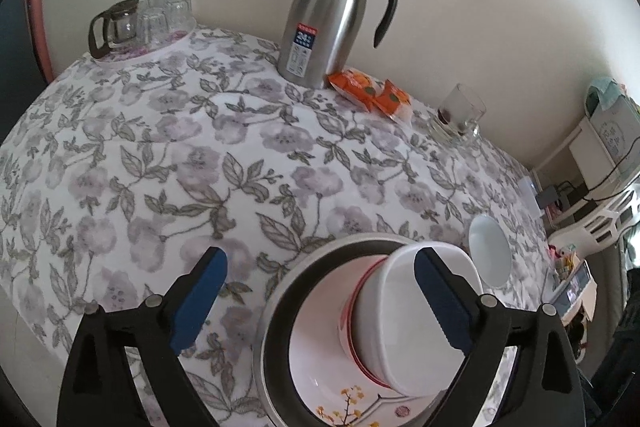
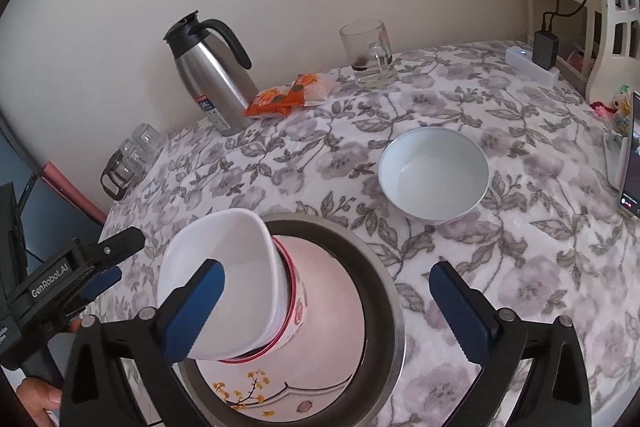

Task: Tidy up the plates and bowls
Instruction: 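Move both tools to the rim of the round white bowl, then close both tools on the round white bowl rim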

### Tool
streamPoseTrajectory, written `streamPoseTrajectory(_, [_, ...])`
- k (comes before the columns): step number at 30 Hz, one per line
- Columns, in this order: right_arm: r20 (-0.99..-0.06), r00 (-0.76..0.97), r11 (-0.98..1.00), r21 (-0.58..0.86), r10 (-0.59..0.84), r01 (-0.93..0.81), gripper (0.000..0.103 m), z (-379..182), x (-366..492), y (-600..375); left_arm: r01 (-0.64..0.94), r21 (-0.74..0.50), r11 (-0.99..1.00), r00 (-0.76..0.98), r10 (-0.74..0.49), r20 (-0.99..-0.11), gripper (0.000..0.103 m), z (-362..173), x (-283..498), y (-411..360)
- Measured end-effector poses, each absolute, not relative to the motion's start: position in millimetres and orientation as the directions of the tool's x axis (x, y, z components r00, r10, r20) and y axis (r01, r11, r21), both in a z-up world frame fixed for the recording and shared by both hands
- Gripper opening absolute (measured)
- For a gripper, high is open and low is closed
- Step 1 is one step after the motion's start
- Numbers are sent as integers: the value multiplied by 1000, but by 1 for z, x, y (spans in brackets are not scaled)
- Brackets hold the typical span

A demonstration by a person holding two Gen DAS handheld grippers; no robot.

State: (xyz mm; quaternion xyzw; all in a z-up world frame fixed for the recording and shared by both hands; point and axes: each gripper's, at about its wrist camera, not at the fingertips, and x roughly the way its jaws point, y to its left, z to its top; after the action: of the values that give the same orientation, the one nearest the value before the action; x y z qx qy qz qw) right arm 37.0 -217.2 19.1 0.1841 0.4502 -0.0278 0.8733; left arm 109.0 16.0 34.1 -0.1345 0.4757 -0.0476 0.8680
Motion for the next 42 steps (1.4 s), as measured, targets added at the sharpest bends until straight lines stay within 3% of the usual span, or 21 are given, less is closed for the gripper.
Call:
streamPoseTrajectory(7, [-756,646,920,320,105,224,103,26,37,-237,-37,-277,960,614,-197,-765,95,52,109,6])
streamPoseTrajectory(12, [-751,659,879,345,46,331,103,29,45,-293,94,-329,940,622,-313,-718,95,91,122,-44])
streamPoseTrajectory(17, [-778,628,804,391,28,449,103,7,49,-357,154,-302,941,511,-337,-790,95,85,150,-124])
streamPoseTrajectory(19, [-798,600,780,408,52,475,100,-11,55,-378,181,-260,948,468,-316,-825,95,70,160,-157])
streamPoseTrajectory(21, [-810,582,773,414,72,481,82,-23,61,-386,202,-219,955,418,-286,-862,94,49,169,-189])
streamPoseTrajectory(23, [-824,559,780,410,95,472,79,-37,69,-390,204,-194,959,368,-259,-893,85,27,179,-211])
streamPoseTrajectory(25, [-830,544,790,414,124,452,63,-49,78,-389,191,-158,969,334,-215,-918,70,8,189,-226])
streamPoseTrajectory(26, [-833,536,793,416,137,444,52,-55,82,-389,173,-146,974,315,-195,-929,68,-3,196,-230])
streamPoseTrajectory(28, [-835,527,794,427,161,434,48,-64,88,-389,137,-129,982,291,-165,-942,56,-21,205,-233])
streamPoseTrajectory(32, [-829,523,806,441,197,396,34,-74,98,-385,96,-112,989,251,-133,-959,43,-49,216,-235])
streamPoseTrajectory(37, [-836,506,824,432,213,367,21,-80,108,-378,63,-141,988,213,-151,-965,15,-70,224,-233])
streamPoseTrajectory(42, [-845,495,833,414,202,368,15,-80,109,-379,68,-171,983,214,-182,-960,12,-68,224,-233])
